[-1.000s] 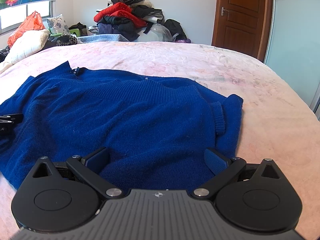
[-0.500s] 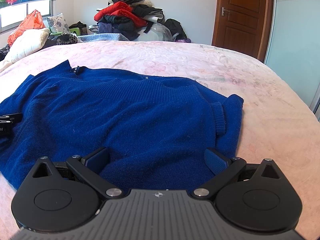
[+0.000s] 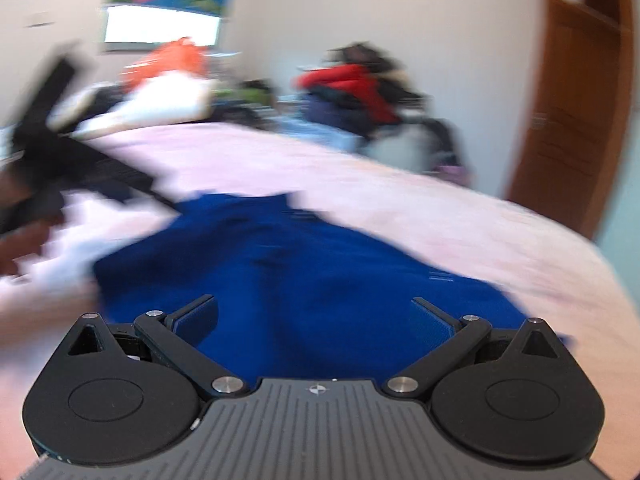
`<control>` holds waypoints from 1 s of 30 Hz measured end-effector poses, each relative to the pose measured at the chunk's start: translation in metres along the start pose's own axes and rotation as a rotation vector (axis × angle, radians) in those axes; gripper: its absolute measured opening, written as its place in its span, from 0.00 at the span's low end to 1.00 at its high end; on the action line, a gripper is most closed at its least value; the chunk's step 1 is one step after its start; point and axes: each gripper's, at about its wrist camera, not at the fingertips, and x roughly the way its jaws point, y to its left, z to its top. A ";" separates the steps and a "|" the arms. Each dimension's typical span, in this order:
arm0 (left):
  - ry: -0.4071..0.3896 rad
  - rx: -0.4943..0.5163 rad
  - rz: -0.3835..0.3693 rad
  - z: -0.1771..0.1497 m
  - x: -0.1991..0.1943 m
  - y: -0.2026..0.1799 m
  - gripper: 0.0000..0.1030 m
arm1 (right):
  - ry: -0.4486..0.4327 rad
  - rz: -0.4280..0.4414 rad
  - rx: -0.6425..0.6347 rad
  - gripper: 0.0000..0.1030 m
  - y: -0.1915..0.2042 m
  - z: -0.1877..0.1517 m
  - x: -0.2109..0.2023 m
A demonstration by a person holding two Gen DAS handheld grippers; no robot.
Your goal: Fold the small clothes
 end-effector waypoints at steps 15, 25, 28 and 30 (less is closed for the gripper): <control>0.172 -0.075 -0.197 0.034 0.058 0.020 0.93 | 0.067 -0.104 -0.419 0.96 0.129 0.012 0.050; 0.149 -0.048 -0.209 0.053 0.087 0.004 0.79 | 0.029 -0.130 -0.405 0.68 0.146 0.020 0.074; 0.142 -0.021 -0.168 0.056 0.093 -0.002 0.62 | 0.046 -0.116 -0.415 0.38 0.150 0.021 0.075; 0.143 -0.010 -0.155 0.057 0.095 -0.005 0.58 | 0.047 -0.104 -0.441 0.26 0.155 0.018 0.073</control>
